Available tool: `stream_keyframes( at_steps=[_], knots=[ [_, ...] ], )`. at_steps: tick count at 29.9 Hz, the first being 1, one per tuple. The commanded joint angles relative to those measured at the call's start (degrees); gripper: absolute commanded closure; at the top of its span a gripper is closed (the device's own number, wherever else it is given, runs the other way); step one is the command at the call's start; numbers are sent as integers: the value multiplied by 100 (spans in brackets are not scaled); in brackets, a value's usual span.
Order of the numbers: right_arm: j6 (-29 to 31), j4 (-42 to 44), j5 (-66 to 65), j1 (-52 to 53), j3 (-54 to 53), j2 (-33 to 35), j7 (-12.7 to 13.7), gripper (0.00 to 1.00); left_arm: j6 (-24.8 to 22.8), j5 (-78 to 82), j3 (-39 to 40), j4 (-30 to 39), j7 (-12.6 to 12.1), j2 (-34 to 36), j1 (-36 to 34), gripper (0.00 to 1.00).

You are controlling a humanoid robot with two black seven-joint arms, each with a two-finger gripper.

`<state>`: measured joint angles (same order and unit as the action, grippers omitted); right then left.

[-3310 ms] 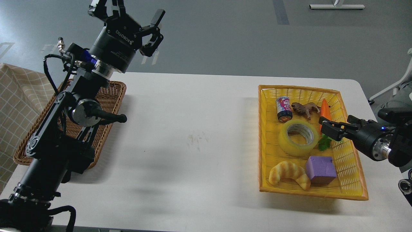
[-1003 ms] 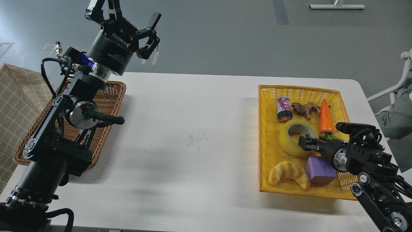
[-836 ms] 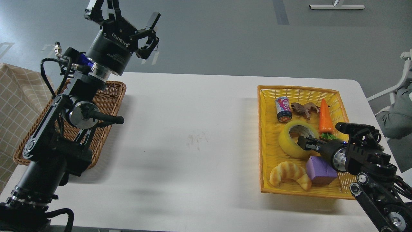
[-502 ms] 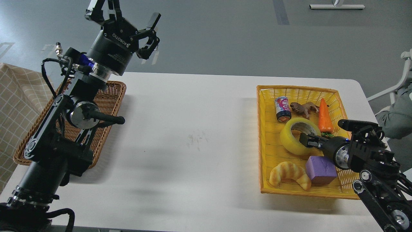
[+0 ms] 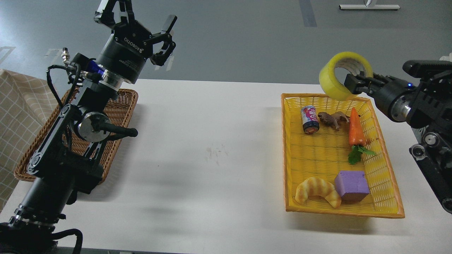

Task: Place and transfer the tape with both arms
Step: 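Lift the tape roll out and set it on the table beside the crate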

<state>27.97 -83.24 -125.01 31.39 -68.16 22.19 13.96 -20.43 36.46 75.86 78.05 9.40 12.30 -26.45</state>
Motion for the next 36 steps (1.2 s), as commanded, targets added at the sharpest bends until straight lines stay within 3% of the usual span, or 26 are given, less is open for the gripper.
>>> stream_keyframes(
  at_steps=[1, 12, 19, 36],
  knots=[
    [3, 237, 1, 665, 706, -373, 10, 100, 4, 10, -1, 9, 0, 0, -1, 2],
    [3, 1573, 1, 1545, 2385, -2174, 36, 100, 154, 19, 8, 9, -9, 27, 26, 2],
    [3, 2408, 1, 1396, 3185, -2219, 19, 100, 154, 10, 8, 9, -9, 44, 26, 2],
    [3, 2382, 1, 965, 3134, -2219, 19, 100, 145, -7, 52, 9, 0, 88, 69, 2]
  ],
)
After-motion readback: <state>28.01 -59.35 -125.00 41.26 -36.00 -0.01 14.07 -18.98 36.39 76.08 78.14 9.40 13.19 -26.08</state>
